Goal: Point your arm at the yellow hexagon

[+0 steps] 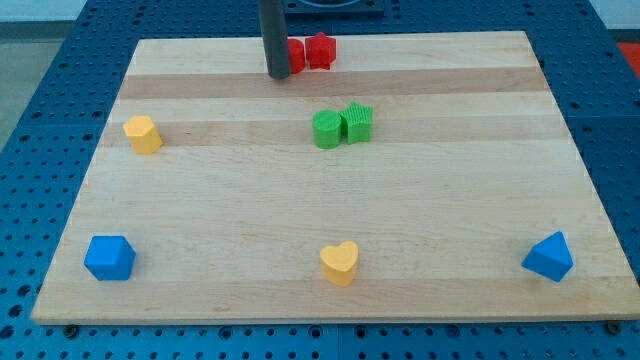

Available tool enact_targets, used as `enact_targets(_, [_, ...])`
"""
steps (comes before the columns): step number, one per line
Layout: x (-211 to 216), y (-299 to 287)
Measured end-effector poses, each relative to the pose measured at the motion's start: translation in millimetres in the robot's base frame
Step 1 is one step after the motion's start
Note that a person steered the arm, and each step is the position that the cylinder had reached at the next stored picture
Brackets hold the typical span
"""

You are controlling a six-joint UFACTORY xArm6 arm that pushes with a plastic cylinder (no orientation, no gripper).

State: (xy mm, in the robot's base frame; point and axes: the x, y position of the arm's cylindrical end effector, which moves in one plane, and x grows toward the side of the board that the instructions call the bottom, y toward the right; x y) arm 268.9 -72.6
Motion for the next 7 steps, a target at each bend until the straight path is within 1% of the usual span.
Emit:
enact_targets(2, [0.0,1.3])
enact_targets(3, [7.4,1.3])
enact_targets(4, [39.2,-3.7])
enact_targets(6, [122.3,-12.1])
enact_targets(7, [128.5,-37.7])
